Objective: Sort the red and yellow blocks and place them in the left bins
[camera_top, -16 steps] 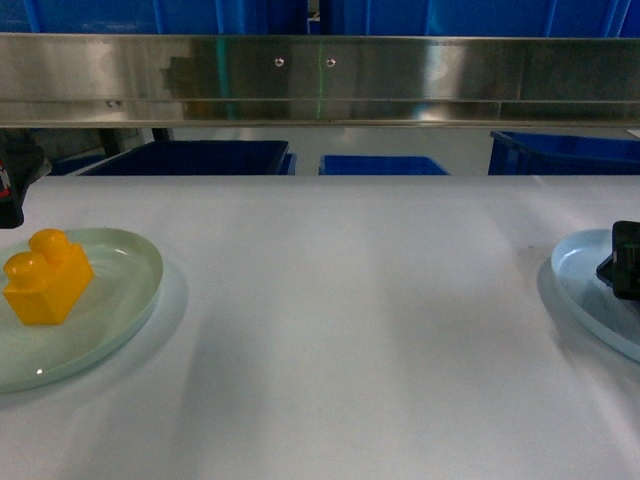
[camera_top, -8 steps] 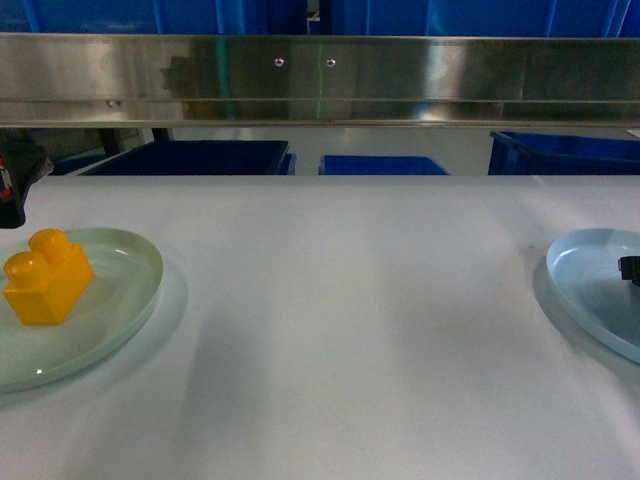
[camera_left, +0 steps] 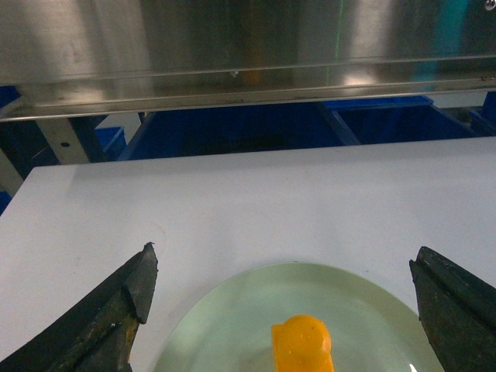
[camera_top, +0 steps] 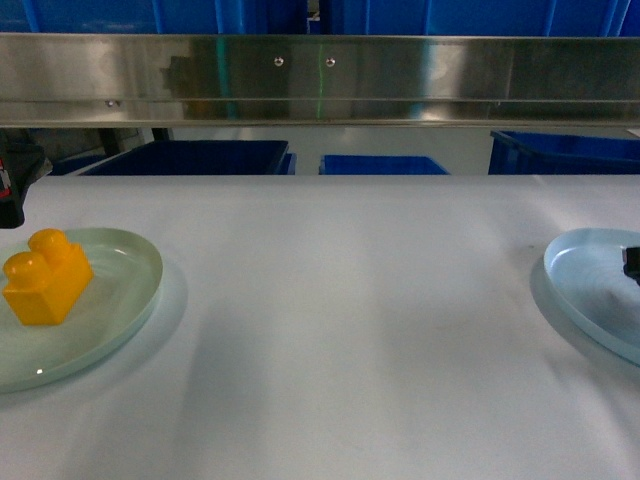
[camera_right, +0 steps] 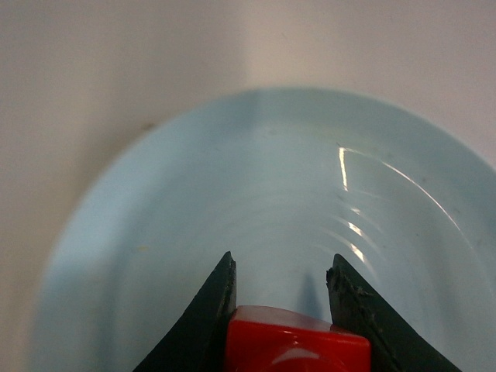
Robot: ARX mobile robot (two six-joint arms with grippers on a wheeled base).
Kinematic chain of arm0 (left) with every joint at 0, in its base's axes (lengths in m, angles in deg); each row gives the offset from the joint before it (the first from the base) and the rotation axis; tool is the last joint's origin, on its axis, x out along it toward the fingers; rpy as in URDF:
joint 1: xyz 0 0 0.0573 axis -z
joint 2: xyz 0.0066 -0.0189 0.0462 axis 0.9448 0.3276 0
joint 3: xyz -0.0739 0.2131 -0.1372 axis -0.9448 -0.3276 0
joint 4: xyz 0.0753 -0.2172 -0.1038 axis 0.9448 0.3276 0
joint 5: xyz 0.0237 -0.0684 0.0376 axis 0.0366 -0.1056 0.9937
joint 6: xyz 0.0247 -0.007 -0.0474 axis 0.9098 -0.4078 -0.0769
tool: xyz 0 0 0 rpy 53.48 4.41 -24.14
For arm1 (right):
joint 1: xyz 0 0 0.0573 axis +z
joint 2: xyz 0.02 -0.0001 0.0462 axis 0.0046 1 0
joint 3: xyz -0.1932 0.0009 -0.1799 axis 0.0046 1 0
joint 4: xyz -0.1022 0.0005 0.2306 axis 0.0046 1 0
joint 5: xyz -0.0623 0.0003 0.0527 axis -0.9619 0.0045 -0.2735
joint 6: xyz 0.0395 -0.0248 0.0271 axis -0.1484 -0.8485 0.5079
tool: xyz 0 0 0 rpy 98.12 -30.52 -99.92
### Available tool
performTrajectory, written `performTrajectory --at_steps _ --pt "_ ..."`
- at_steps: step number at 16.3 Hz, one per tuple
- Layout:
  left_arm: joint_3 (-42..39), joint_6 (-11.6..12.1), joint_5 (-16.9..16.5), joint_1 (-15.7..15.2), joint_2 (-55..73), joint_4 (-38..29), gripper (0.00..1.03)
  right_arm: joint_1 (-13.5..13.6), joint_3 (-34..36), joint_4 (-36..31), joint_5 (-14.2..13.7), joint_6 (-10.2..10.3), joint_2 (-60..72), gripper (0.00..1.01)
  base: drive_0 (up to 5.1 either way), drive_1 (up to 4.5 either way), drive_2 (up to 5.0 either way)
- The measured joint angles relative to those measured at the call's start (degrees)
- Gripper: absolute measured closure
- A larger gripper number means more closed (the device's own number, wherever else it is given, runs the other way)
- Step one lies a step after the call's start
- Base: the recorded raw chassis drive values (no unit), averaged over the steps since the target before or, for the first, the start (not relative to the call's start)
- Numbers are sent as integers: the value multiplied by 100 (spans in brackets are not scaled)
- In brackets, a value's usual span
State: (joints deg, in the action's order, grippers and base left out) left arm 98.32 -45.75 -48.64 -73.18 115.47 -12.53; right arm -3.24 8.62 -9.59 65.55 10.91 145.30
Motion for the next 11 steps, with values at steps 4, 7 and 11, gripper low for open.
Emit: performTrajectory --at_steps 4,7,11 --pt "0 2 0 0 0 0 5 291 291 -98 295 151 -1526 72 0 0 0" --pt "0 2 0 0 0 0 5 623 911 13 382 424 -2210 72 0 0 0" --pt "811 -72 -39 -39 363 501 5 693 951 -138 396 444 -1803 72 0 0 0"
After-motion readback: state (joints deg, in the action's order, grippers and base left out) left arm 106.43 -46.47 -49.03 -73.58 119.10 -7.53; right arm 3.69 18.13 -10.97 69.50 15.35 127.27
